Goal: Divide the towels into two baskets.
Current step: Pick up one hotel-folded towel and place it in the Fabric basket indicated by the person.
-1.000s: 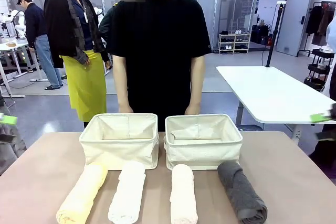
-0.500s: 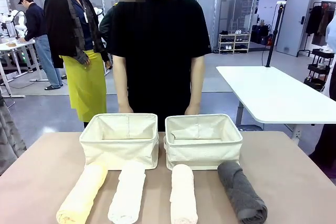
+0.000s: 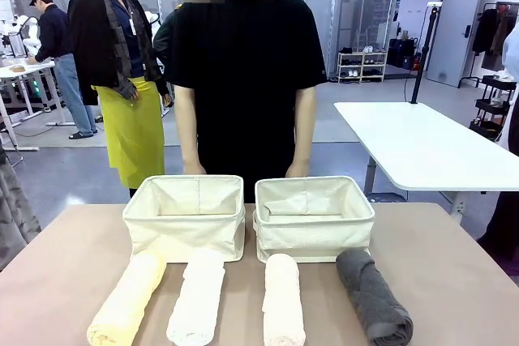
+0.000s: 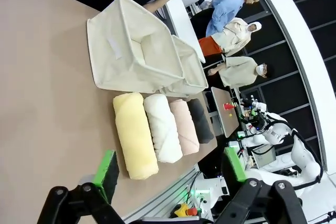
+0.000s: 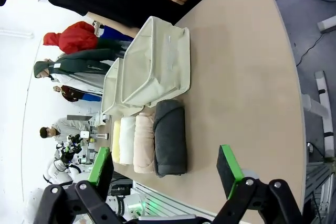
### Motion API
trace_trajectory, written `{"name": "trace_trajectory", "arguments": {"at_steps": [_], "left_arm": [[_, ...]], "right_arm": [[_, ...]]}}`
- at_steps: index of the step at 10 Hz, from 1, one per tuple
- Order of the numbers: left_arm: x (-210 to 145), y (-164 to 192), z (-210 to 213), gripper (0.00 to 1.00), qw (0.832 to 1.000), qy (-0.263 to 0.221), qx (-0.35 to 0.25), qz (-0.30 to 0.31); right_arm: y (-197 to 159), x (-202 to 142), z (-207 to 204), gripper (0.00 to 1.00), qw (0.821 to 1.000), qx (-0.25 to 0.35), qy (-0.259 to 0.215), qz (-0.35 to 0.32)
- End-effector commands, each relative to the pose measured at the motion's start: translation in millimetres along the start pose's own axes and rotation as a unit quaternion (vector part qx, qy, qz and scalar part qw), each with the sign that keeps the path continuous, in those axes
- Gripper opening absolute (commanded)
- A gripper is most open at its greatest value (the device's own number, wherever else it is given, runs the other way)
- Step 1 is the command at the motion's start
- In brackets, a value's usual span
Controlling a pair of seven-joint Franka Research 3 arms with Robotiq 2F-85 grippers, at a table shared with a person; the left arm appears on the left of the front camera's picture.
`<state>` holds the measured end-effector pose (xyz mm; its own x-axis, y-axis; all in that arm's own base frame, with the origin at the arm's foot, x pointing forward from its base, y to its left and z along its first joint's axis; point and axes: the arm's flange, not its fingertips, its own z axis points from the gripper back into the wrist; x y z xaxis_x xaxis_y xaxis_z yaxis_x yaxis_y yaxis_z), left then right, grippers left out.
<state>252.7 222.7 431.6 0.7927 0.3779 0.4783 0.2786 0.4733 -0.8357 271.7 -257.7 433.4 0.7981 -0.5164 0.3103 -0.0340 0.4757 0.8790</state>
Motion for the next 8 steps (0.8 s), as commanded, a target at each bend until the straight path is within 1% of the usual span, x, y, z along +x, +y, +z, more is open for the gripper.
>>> {"name": "trace_trajectory", "arguments": {"at_steps": [1, 8], "left_arm": [[0.1, -4.1, 3.6, 1.00, 1.000, -0.003, -0.010, -0.008], [0.1, -4.1, 3.6, 1.00, 1.000, -0.003, -0.010, -0.008]], "right_arm": [[2.8, -4.5, 1.0, 1.00, 1.000, 0.011, -0.007, 0.009], [2.8, -4.5, 1.0, 1.00, 1.000, 0.011, -0.007, 0.009]]}}
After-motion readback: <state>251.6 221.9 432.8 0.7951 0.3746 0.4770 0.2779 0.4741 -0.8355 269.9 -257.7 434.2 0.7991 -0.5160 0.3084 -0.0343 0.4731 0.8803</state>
